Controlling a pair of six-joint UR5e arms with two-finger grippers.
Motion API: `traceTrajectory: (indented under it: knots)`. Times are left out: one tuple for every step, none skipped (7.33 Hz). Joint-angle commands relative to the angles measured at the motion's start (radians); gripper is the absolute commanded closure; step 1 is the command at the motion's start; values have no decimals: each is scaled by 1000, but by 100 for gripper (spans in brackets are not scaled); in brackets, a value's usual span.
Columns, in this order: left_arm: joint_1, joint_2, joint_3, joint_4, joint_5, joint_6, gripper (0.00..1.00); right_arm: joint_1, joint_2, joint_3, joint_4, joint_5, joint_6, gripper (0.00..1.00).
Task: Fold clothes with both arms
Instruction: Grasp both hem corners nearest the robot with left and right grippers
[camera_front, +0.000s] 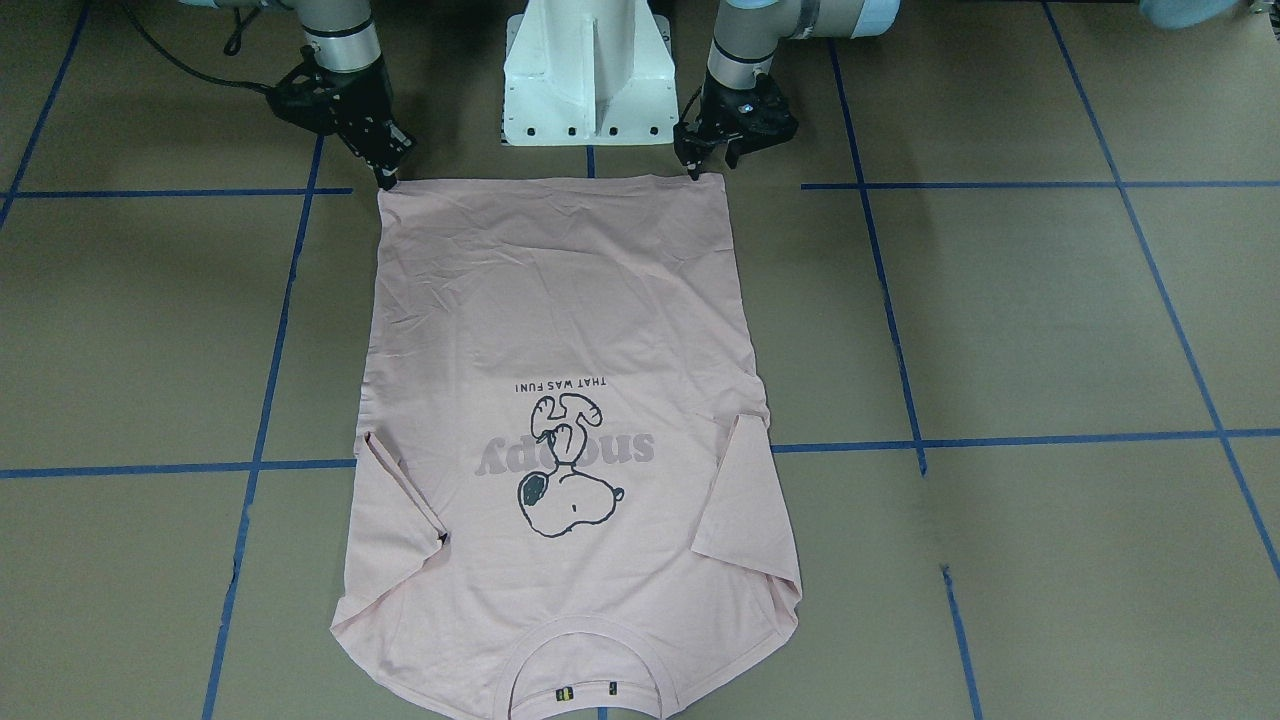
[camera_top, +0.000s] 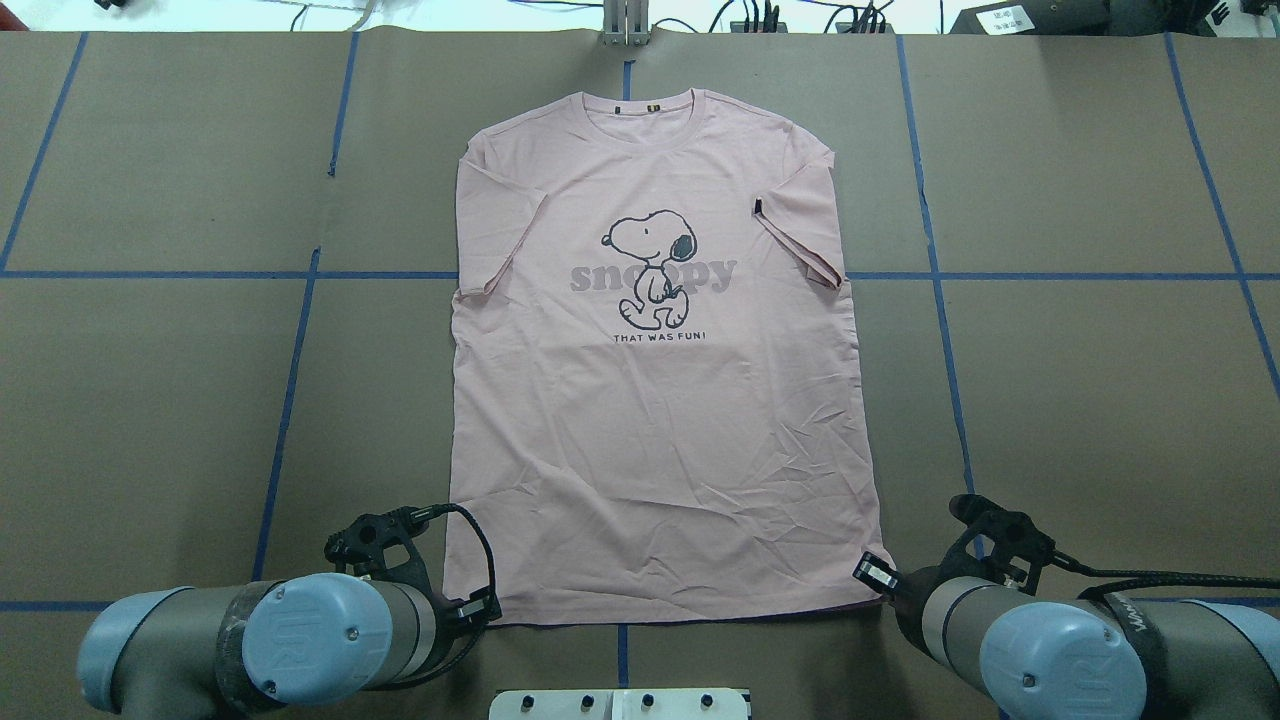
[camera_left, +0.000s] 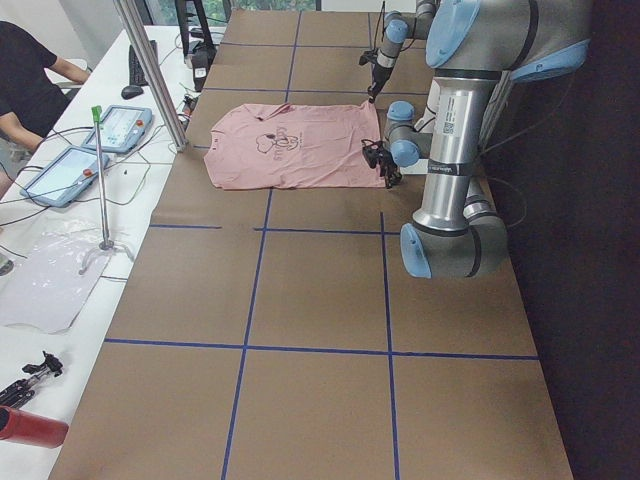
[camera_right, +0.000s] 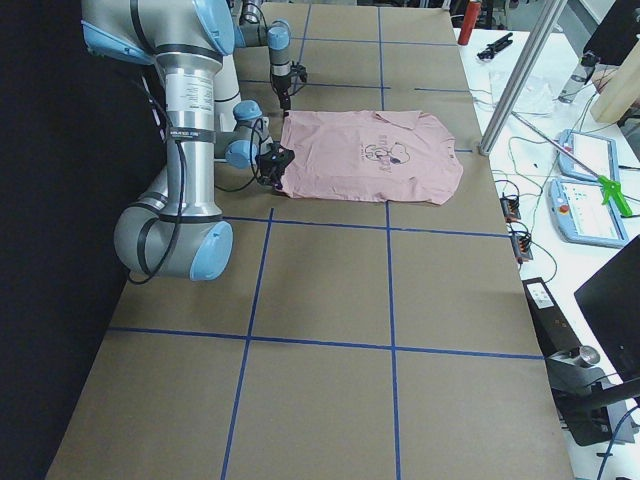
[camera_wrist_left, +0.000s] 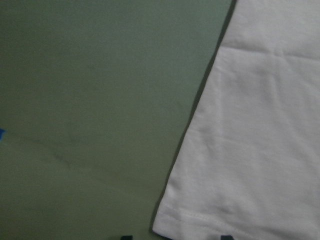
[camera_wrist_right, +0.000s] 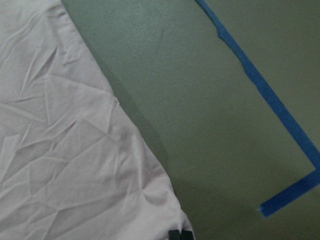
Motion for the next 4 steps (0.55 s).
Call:
traceTrajectory:
  knots:
    - [0, -2, 5, 0, 4, 1, 40, 2, -1, 0, 0, 0, 0, 100]
    - [-2, -2, 5, 0, 4, -1, 46, 2, -1, 0, 0, 0, 0, 100]
    - [-3, -2, 4, 0, 4, -2, 55, 4, -1, 0, 0, 0, 0, 100]
    - [-5, -2, 5, 0, 4, -1, 57, 7, 0, 1, 0, 0, 0, 100]
